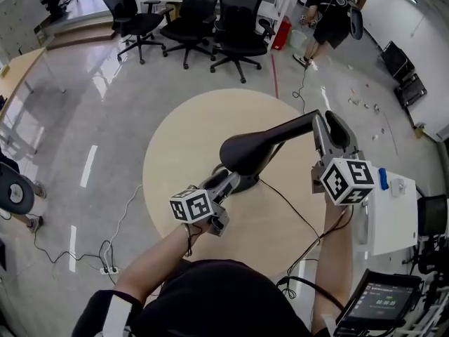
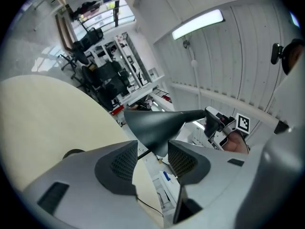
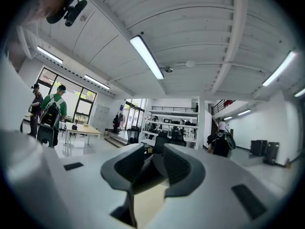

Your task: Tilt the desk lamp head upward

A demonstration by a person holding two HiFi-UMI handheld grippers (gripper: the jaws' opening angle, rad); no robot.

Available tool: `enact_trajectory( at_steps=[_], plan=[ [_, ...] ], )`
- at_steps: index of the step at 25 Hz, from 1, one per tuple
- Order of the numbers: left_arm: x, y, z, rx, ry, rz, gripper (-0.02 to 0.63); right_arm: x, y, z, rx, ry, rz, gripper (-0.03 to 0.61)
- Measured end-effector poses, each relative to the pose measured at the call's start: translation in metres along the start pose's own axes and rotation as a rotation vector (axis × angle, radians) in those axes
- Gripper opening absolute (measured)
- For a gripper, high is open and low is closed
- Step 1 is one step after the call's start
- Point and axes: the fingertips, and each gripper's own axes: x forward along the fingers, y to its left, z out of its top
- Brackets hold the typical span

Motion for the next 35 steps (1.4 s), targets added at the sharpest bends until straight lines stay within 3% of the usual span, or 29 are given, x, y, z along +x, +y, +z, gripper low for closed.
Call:
enact_trajectory(
  at_steps=[9, 13, 16, 20, 35],
  plan=[
    [0.007, 0.013, 0.0, -0.116, -0.027, -0.045, 0.181, 0.008, -0.001, -0.011, 0.002, 0.033, -0.016, 0.11],
    [0.016, 0.014, 0.011, -0.251, -0.078, -0.094, 0.181, 0.01, -0.002, -0.014, 0.079, 0.024, -0.003, 0.11],
    [0.02, 0.018, 0.011, -0.31, -0.088, -0.098, 0.179, 0.011, 0.0, -0.015, 0.047, 0.03, -0.005, 0.11],
    [0.018, 0.017, 0.016, -0.28, -0.082, -0.091, 0.178, 0.012, 0.002, -0.012, 0.031, 0.034, -0.006, 0.11],
    [0.003, 0.004, 0.041, -0.108, -0.084, -0.034, 0.178, 0.003, -0.014, -0.022, 0.217, -0.051, 0.027, 0.11]
  ],
)
